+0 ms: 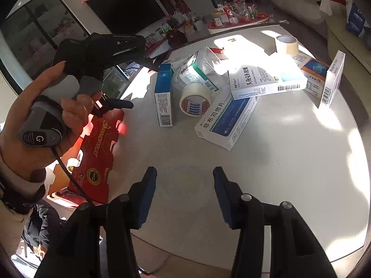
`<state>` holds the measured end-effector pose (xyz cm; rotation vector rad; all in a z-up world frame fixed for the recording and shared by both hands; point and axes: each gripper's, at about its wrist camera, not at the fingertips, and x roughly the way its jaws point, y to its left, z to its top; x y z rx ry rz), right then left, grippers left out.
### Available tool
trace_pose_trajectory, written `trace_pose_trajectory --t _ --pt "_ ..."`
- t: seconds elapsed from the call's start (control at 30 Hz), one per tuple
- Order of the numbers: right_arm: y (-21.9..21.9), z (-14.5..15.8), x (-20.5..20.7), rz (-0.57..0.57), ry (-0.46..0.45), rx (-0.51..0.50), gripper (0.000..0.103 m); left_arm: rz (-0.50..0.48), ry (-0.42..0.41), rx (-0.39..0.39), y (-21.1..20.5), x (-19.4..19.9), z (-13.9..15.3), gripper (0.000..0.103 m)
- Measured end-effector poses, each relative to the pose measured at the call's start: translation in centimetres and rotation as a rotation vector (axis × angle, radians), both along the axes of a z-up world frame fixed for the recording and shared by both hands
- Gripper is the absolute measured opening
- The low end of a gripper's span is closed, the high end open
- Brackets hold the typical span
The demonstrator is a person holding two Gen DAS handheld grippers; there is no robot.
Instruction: Organize objects
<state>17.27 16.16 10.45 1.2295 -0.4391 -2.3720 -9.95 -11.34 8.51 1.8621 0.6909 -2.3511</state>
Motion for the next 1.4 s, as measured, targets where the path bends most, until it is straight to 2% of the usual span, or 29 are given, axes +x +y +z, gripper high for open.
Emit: trace_pose_trajectory --t 0.07,0.13,0.17,0.33,0.43,0.53,0.7,0.77,0.8,0.83,1.0,1.1,1.23,1.33,1.4 --pt "0.0 -0.2 -0.1 -0.005 0.003 -0.008 0.049 -0.033 -0.067 -0.023 0.6 -1.0 -1.4 0.092" --pt "-0.2 -0.4 -0.2 -0.006 0.002 -0.017 0.049 -0.054 -0.086 0.019 1.2 -1.4 -2.4 0.093" --pt "-0.2 -0.5 -0.2 -0.008 0.003 -0.018 0.049 -0.056 -0.080 0.014 1.4 -1.3 -2.3 0.093" --pt "0.2 -0.8 0.1 -0.018 -0.001 -0.024 0.049 -0.179 -0.050 -0.111 3.7 -0.6 -1.1 0.092" --pt "0.7 -1.1 -0.1 -0.035 -0.007 -0.035 0.049 -0.253 -0.034 -0.256 5.0 -0.1 -0.7 0.093" --pt "0.9 -1.3 -0.2 -0.042 -0.011 -0.046 0.050 -0.309 -0.048 -0.340 6.5 0.3 -1.8 0.094" --pt "0.9 -1.0 0.3 -0.044 -0.005 -0.041 0.050 -0.357 -0.079 -0.416 7.8 -0.1 -4.6 0.092" --pt "1.3 -1.0 0.4 -0.054 -0.005 -0.044 0.050 -0.372 -0.130 -0.378 7.2 -0.4 -6.3 0.092" --pt "1.5 -0.9 0.5 -0.059 -0.003 -0.045 0.050 -0.368 -0.150 -0.322 6.5 -0.5 -7.1 0.094" --pt "1.7 -0.9 0.5 -0.064 -0.002 -0.048 0.050 -0.355 -0.141 -0.301 5.9 -0.6 -7.1 0.094" --pt "2.2 -1.2 -0.1 -0.073 -0.008 -0.068 0.050 -0.387 -0.161 -0.310 5.0 -1.2 -7.6 0.094" --pt "2.0 -1.2 -0.1 -0.066 -0.007 -0.076 0.050 -0.410 -0.084 -0.325 5.2 -0.5 -7.3 0.086" --pt "1.8 -1.4 0.1 -0.064 -0.011 -0.075 0.050 -0.468 0.013 -0.381 5.6 0.9 -7.1 0.084" --pt "2.2 -1.5 0.2 -0.077 -0.015 -0.081 0.050 -0.455 0.107 -0.364 4.8 2.1 -6.1 0.083" --pt "2.4 -1.5 0.3 -0.085 -0.016 -0.085 0.050 -0.463 0.183 -0.385 4.5 3.3 -4.8 0.083"
